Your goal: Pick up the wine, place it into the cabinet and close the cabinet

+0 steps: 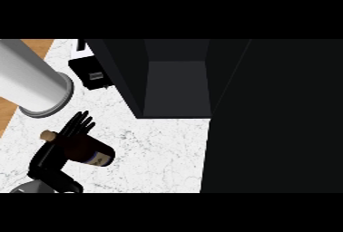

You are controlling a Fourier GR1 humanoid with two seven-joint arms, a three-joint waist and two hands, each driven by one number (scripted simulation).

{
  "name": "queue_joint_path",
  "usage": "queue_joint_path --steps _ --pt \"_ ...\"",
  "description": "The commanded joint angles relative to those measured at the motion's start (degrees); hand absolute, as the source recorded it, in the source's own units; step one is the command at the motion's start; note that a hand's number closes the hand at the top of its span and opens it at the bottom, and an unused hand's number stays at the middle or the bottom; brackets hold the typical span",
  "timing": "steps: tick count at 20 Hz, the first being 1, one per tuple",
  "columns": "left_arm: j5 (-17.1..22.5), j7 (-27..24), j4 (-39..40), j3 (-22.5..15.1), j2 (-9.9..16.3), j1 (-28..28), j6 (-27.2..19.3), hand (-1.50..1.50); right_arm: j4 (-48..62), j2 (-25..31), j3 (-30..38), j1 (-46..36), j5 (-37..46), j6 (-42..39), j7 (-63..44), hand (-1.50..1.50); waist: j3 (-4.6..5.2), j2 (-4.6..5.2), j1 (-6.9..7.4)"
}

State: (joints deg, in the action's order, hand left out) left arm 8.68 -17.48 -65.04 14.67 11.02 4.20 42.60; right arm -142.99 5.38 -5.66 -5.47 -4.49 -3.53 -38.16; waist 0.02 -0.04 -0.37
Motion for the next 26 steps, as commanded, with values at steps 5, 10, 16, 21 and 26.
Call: queue_joint_path --steps 5,10,16,21,26 --pt "-1.0 -1.8 5.9 -2.0 -1.1 3.0 0.2 -1.50 -3.9 -2.0 -3.5 2.2 1.0 0.2 0.7 -1.50 -0.01 0.00 0.13" --pt "-2.7 -6.4 10.6 -2.1 -0.3 4.6 0.0 -1.50 -9.1 -1.1 -1.8 1.1 -0.7 1.8 -4.5 -1.50 0.02 -0.03 -0.11" --pt "0.6 -5.8 12.0 -1.3 -0.2 4.7 1.6 -1.50 -6.2 2.1 7.3 0.6 -10.0 -1.3 -3.0 -1.50 -0.04 0.01 0.01" --pt "-0.4 -8.5 11.0 -5.1 0.5 1.9 7.8 1.50 -5.6 -0.5 0.9 0.3 -2.4 0.2 -2.6 -1.50 0.00 -0.06 0.13" --pt "-4.8 -9.5 10.5 -8.7 -3.3 6.6 0.1 1.50 -5.8 -0.9 -0.7 -0.8 -1.8 0.7 -4.3 -1.50 0.02 -0.04 -0.04"
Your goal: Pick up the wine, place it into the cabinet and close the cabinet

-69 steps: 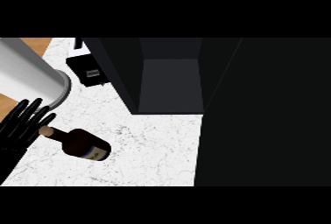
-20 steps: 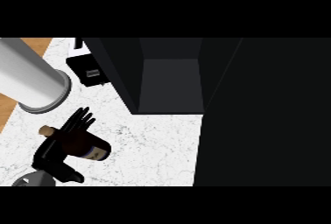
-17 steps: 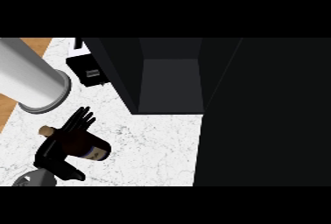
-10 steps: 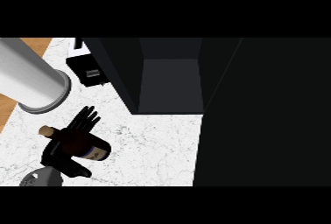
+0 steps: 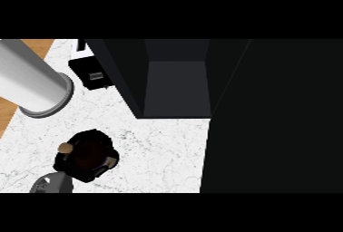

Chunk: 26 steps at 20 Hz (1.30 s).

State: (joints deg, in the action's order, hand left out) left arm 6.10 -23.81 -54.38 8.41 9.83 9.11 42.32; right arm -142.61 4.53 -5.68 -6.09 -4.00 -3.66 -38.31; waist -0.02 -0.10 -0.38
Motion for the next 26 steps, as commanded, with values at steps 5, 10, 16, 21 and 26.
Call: queue_joint_path --steps 5,10,16,21,26 --pt "-4.1 -7.9 -5.0 1.9 1.2 -2.4 -10.2 1.50 -3.3 -1.8 -2.5 2.5 0.7 0.3 1.1 -1.50 0.03 -0.05 0.46" --pt "-1.1 -9.3 -5.3 7.9 -1.5 -5.4 -20.0 1.50 -3.7 0.0 1.6 4.1 -4.6 -1.6 1.7 -1.50 -0.02 -0.02 0.40" --pt "-3.0 -16.2 -9.1 7.8 -1.9 -6.8 -23.6 1.50 -7.6 0.0 1.3 6.2 -5.7 -1.8 -0.6 -1.50 0.01 -0.02 0.10" --pt "0.1 -7.8 -22.4 4.8 -6.5 -7.2 -25.3 1.50 -6.1 -0.3 -0.3 2.8 -3.6 -0.6 -2.3 -1.50 -0.01 -0.08 0.42" --pt "2.8 1.8 -33.2 1.4 -8.6 -10.0 -25.5 1.50 -6.4 -1.9 -2.7 7.0 -0.8 -1.0 1.8 -1.50 -0.03 -0.09 0.33"
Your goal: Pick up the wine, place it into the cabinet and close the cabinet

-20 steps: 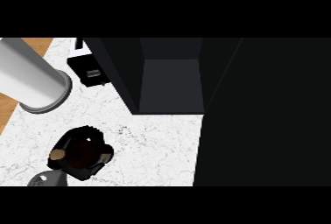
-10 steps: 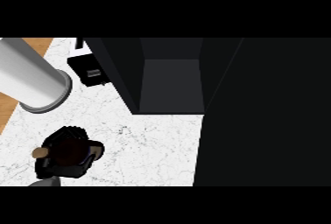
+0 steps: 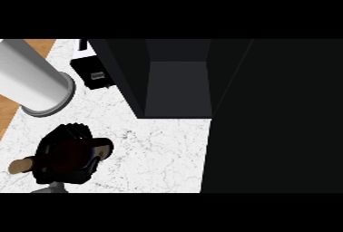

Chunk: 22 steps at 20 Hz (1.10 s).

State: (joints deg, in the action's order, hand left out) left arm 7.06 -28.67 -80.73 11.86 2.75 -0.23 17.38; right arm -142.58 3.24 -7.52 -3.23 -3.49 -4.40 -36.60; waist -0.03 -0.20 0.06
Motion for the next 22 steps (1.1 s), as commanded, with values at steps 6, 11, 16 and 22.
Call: queue_joint_path --steps 6,11,16,22 --pt "3.6 19.9 -20.3 -6.4 -2.2 -1.1 -3.4 1.50 -4.0 -0.3 0.3 3.6 -2.1 -1.5 1.8 -1.50 -0.01 0.05 -0.06" --pt "2.7 26.5 -29.1 -15.8 -2.7 -3.1 -11.4 1.50 -2.9 -0.9 0.5 3.3 -2.3 -1.6 2.2 -1.50 -0.01 0.01 0.06" --pt "2.2 29.6 -26.4 -22.4 -2.7 5.2 -19.4 1.50 -8.5 0.0 1.4 3.9 -4.5 -1.3 -2.8 -1.50 0.00 0.03 -0.75" --pt "0.6 33.6 -27.6 -31.8 -2.7 11.1 -32.0 1.50 -2.8 -0.2 2.3 0.4 -3.2 -1.1 -0.6 -1.50 0.00 0.13 -0.42"
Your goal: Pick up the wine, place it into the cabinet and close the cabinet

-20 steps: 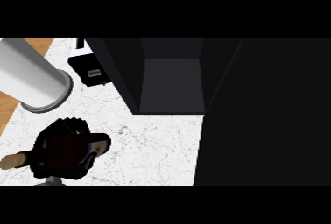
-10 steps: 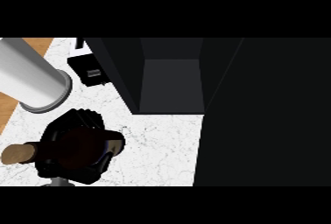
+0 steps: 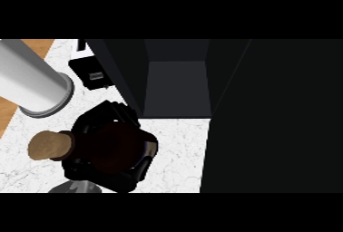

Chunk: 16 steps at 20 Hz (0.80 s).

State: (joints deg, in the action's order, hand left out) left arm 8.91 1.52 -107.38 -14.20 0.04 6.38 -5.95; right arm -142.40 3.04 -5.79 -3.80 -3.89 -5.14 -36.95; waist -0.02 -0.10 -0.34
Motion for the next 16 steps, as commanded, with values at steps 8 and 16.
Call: queue_joint_path --steps 8,16 --pt "-1.0 6.5 8.2 -7.7 0.0 20.3 -19.7 1.50 -5.7 -0.7 -0.8 1.8 -2.8 -0.7 -2.0 -1.50 0.01 0.07 -0.52" --pt "0.5 4.1 13.9 -11.7 0.0 23.8 -27.1 1.50 -7.4 -0.7 1.0 1.6 -4.2 -0.8 -2.7 -1.50 0.02 0.05 -0.44"
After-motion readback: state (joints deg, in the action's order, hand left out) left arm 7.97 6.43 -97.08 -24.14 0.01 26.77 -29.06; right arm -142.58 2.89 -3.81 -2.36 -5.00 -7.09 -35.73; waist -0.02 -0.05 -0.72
